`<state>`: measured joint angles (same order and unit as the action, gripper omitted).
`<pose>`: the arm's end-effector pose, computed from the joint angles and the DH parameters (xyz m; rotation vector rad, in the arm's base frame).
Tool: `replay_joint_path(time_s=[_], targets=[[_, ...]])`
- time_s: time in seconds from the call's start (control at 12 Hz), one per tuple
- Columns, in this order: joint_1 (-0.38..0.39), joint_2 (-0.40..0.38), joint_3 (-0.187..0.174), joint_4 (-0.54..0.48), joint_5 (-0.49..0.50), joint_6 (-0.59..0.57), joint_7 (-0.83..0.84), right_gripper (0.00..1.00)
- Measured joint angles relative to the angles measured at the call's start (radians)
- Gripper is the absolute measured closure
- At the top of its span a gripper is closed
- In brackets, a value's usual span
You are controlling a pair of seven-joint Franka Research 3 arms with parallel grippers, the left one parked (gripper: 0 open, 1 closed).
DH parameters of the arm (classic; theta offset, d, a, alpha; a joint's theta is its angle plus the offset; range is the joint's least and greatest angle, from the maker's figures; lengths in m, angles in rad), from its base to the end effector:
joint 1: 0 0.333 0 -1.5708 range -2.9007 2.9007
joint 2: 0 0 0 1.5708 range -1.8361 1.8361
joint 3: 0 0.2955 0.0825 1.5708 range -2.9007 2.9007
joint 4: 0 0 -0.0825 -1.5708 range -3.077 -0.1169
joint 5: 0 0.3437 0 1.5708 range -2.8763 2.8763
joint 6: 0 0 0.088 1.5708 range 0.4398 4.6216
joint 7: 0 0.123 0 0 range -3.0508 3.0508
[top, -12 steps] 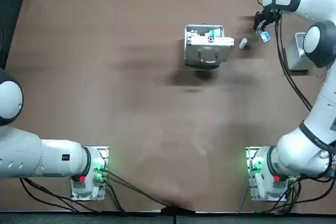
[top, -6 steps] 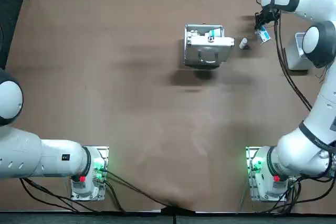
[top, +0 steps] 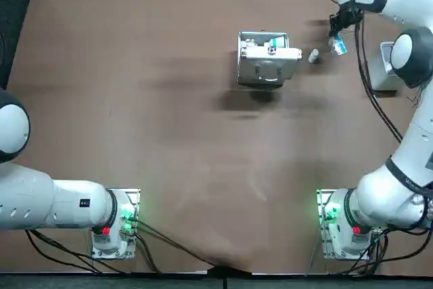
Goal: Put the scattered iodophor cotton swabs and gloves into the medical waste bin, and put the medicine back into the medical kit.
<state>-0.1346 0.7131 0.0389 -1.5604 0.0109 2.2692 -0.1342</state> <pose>0.6555 -0.0659 0.2203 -3.1074 -0.0343 -0.0001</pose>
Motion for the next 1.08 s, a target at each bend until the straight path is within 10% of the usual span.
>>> replay_joint_path(time_s=[0.67,1.08], targets=[[-0.015,-0.259,-0.024,0.023,-0.012,-0.273,-0.04,0.99],[-0.165,-0.283,-0.048,0.015,-0.018,-0.366,-0.275,0.99]])
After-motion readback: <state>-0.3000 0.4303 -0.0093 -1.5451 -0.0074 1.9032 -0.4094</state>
